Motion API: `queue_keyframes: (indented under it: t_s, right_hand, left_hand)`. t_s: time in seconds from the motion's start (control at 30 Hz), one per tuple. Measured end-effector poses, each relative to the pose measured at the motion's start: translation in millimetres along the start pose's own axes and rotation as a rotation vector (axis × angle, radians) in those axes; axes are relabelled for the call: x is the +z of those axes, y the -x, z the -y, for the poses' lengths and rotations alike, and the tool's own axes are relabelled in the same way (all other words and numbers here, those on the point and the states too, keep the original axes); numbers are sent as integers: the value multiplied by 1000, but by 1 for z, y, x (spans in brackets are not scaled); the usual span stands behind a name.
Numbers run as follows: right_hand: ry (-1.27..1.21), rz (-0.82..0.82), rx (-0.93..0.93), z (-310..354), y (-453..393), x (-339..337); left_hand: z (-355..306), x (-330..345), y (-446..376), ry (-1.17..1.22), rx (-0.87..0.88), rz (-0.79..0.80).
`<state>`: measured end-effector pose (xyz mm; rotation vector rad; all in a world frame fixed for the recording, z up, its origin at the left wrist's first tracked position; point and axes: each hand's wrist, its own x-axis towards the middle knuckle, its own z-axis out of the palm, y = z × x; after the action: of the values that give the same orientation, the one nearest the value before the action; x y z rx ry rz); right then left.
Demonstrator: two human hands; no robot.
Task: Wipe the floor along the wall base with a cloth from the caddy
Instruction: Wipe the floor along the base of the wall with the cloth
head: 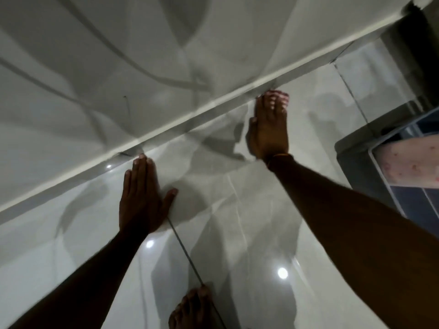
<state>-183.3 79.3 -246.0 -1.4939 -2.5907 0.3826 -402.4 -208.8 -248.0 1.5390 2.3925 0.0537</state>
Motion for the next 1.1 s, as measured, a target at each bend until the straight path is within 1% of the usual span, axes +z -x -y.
queue_keyframes:
  t_s: [0.1, 0.13, 0.17, 0.23, 0.3, 0.33, 0.37, 0.4, 0.5, 0.53, 0.63, 0.67, 0.73, 0.83, 0.9, 0.97, 1.03, 1.1]
  right_hand:
    - [-145, -41, -68, 70, 34, 18]
    - [-189, -37, -71, 94, 47, 23]
    - [-201, 6, -84, 117, 60, 27]
    - [-199, 122, -219, 164, 86, 36]
    - [-180, 203, -437, 193, 104, 47]
    - [-157, 209, -519, 197, 107, 51]
    - [-158, 199, -548, 196, 106, 55]
    - [-178, 195, -515, 194, 103, 57]
    - [-192, 170, -285, 195, 105, 55]
    - [-167, 155, -280, 200, 108, 54]
    - [-139, 184, -490, 210, 113, 57]
    - [-130, 206, -547, 209, 113, 57]
    - [-111, 214, -593, 197, 106, 52]
    - [-81, 221, -551, 159, 84, 41]
    - [-76, 158, -519, 119, 67, 34]
    - [-86, 82, -425, 68, 47, 23]
    - [7, 93, -268, 19, 24, 8]
    - [95, 107, -151, -30, -2, -9]
  left_hand:
    - [17, -4, 11, 7, -12, -14]
    - [22, -5, 16, 8, -16, -16]
    - [28, -5, 19, 9, -19, -19]
    - [40, -6, 27, 18, -31, -33]
    - [49, -6, 32, 14, -22, -55]
    - [51, -6, 33, 4, -9, -67]
    - [53, -6, 33, -4, -1, -76]
    - [53, -5, 33, -5, 0, -79]
    - [52, -7, 33, 9, -12, -61]
    - [52, -7, 33, 12, -9, -58]
    - [53, -9, 34, 0, -15, -21]
    - [52, -9, 35, -9, -21, -12]
    - [49, -12, 36, -25, -10, -1]
    - [44, -17, 29, -47, 44, -7]
    - [36, -15, 25, -50, 44, -13]
    - [24, -10, 21, -23, -5, -20]
    - [13, -6, 19, 24, -92, -35]
    - [5, -2, 16, 64, -136, -52]
